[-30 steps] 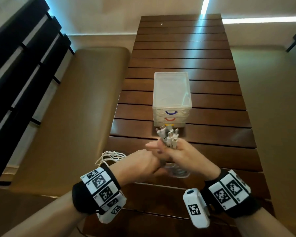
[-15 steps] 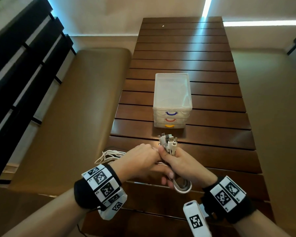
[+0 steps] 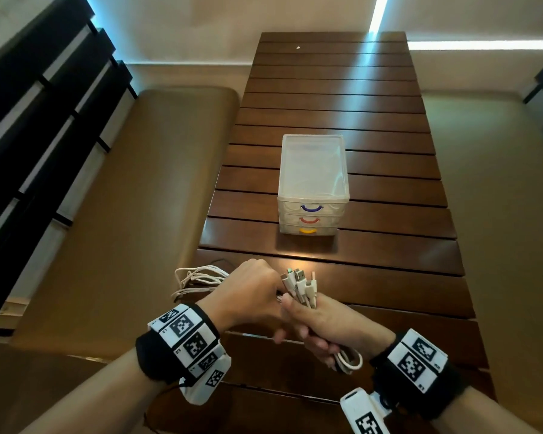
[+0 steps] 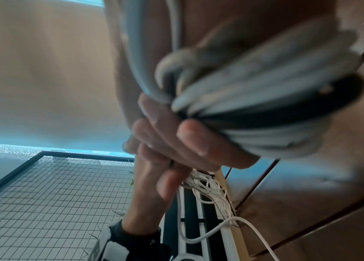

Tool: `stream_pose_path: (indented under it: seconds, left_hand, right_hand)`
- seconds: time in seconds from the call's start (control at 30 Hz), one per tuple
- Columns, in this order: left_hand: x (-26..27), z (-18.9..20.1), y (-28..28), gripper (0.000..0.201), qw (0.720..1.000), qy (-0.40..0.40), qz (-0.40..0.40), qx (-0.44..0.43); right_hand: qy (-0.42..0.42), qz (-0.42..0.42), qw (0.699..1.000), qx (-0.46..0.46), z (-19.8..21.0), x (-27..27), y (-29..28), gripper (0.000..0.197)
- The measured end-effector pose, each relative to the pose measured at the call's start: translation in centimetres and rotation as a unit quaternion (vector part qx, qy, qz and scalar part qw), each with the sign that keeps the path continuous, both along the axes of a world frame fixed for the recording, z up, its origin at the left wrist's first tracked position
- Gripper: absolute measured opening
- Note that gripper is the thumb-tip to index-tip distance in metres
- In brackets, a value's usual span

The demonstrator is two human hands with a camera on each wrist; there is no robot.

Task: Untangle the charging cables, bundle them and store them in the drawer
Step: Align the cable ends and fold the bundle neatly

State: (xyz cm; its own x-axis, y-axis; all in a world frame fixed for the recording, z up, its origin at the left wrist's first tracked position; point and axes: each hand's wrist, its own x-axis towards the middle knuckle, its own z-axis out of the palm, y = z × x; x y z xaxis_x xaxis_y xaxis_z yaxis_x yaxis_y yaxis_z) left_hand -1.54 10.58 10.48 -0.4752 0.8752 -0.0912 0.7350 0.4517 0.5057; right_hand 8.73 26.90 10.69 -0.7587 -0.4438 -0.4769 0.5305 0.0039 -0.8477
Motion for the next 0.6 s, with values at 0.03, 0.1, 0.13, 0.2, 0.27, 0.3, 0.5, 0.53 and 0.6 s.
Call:
stream_pose_path:
  seconds: [0.03,0.1,0.13,0.2,0.27,0.3,0.5,0.53,0.6]
  left_hand:
    - [0.1,0.1,0.0,0.058,1.000,-0.008,0.005,-0.009]
    - [0.1,0.4,0.0,0.052,0.998,-0.045,0.034,-0.003]
    - [0.1,0.7,0.2,0.046,0.996,-0.069,0.049,0.007]
    - [-0.1,1.2,0.4,0.046,0.991,-0.118,0.066,0.013]
    - [-0.2,1.5,0.7,0.072,0.981,-0.174,0.081,0.014]
    - [-0.1,1.7,0.8,0.082,0.978,-0.190,0.077,0.024]
    - [-0.7,3.3,0.7,0.128,0.994,-0.025,-0.102,-0.036]
    - [-0.7,3.6,0.8,0.129,0.988,0.041,-0.134,-0.070]
    - [-0.2,3.8,1.3,0.131,0.963,0.128,-0.196,-0.133]
  right_hand:
    - [-0.001,0.014,1.000,-0.004,0.1,0.0,0.1,0.052]
    - [0.000,0.033,0.999,-0.017,0.3,0.1,0.1,0.052]
    - [0.003,0.043,0.999,-0.028,0.3,0.0,0.2,0.054]
    - [0.017,0.066,0.997,-0.040,0.0,-0.1,0.4,0.058]
    - [0.026,0.087,0.995,-0.037,-0.1,-0.2,0.5,0.042]
    - [0.022,0.096,0.995,-0.033,-0.2,-0.2,0.6,0.039]
    - [-0.019,0.103,0.994,-0.012,-1.4,-0.2,1.0,0.033]
    - [-0.026,0.095,0.995,0.000,-1.5,-0.2,1.0,0.031]
    - [-0.044,0.093,0.993,0.051,-1.9,-0.2,0.8,0.032]
